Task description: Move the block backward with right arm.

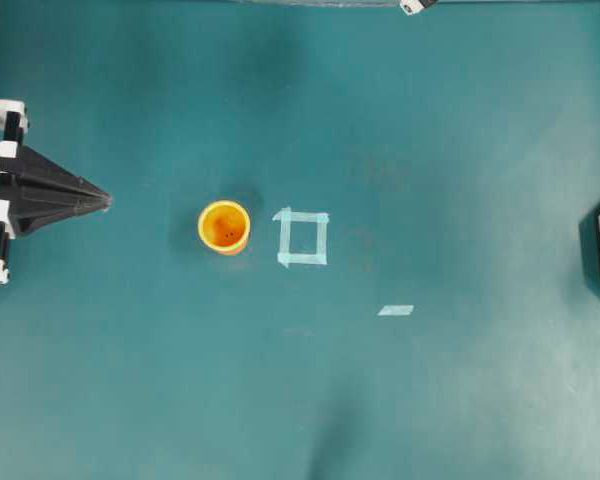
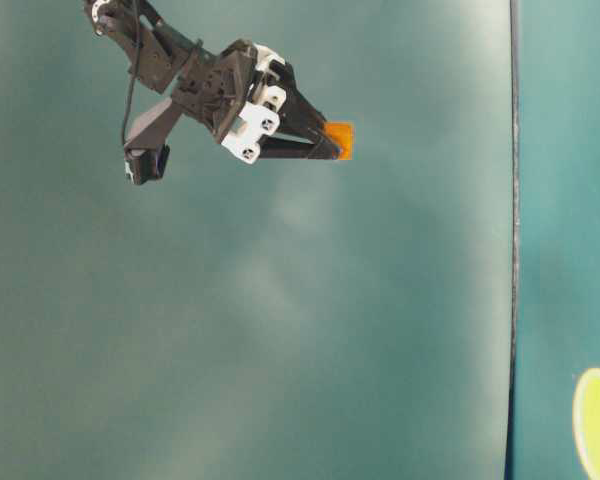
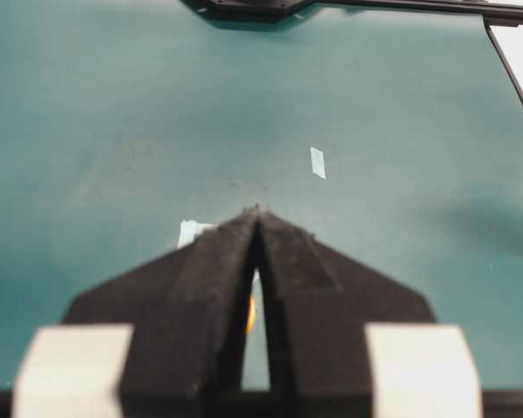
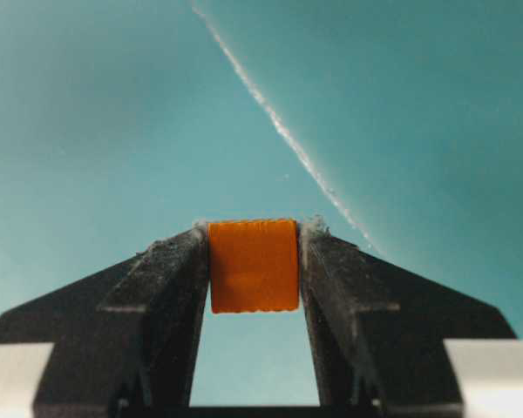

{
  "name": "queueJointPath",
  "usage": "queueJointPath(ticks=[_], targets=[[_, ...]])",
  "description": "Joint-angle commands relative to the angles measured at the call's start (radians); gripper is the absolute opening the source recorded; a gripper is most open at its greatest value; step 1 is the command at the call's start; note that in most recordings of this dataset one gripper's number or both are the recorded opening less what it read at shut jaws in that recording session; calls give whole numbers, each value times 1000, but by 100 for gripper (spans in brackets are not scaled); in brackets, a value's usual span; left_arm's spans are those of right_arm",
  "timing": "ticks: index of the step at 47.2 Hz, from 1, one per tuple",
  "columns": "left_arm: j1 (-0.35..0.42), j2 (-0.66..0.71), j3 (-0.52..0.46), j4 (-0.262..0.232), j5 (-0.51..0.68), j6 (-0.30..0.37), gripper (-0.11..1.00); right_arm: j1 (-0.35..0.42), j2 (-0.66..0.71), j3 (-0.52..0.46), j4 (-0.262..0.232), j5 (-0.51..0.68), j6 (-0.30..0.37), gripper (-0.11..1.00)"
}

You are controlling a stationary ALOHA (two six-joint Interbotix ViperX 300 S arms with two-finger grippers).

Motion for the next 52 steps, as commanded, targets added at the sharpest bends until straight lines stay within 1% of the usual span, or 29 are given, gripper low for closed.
queueJointPath(ticks=[1, 13, 22, 28, 52], targets=[[-2, 5, -29, 2, -6, 0, 0, 0, -14, -18, -2, -3, 0, 40], [-2, 5, -29, 2, -6, 0, 0, -2, -12, -17, 3, -3, 5, 40], [-2, 3, -29, 2, -6, 0, 0, 0, -12, -15, -2, -3, 57, 40], [0, 3, -31, 3, -5, 0, 0, -2, -8, -14, -2, -3, 78, 40], [0, 5, -29, 3, -6, 0, 0, -2, -6, -15, -3, -3, 80, 40]])
